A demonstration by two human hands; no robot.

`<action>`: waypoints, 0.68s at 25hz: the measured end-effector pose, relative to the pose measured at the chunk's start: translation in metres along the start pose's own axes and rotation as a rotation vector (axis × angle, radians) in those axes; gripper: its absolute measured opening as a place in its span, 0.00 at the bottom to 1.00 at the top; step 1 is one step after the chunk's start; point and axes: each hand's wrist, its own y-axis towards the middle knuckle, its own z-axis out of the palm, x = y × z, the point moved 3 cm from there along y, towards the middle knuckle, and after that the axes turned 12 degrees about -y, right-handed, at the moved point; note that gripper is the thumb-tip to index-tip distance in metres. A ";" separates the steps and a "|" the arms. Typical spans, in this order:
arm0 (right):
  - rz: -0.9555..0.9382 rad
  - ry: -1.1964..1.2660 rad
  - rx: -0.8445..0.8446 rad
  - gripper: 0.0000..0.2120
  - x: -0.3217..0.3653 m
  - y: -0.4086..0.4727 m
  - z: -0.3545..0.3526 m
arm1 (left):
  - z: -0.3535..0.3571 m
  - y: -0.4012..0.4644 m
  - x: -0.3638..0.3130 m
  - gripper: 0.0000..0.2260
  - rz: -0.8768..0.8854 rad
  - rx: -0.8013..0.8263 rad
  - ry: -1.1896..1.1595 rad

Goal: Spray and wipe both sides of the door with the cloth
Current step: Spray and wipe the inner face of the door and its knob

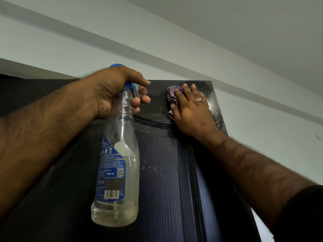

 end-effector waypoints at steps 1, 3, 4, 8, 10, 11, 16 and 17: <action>-0.010 0.002 0.005 0.31 -0.001 -0.001 -0.001 | -0.003 0.000 -0.002 0.08 0.001 0.000 0.001; -0.032 0.008 -0.017 0.34 -0.008 -0.002 -0.004 | -0.006 0.002 -0.004 0.08 -0.007 0.012 0.000; -0.017 0.016 -0.047 0.36 -0.011 0.000 -0.006 | -0.007 0.004 -0.005 0.08 -0.014 0.021 -0.007; 0.110 -0.025 -0.106 0.37 -0.018 0.021 -0.024 | 0.002 0.018 -0.009 0.08 -0.032 0.056 -0.037; 0.045 -0.056 -0.067 0.37 -0.023 0.027 -0.034 | 0.011 0.022 -0.010 0.08 -0.023 0.074 -0.055; 0.054 -0.067 -0.055 0.38 -0.026 0.029 -0.038 | 0.015 0.024 -0.011 0.08 -0.017 0.078 -0.068; -0.176 -0.049 -0.089 0.36 -0.018 -0.017 -0.024 | 0.020 0.025 -0.018 0.09 0.013 0.071 -0.119; -0.261 -0.049 -0.098 0.36 -0.026 -0.027 -0.023 | 0.020 0.025 -0.018 0.09 0.012 0.076 -0.118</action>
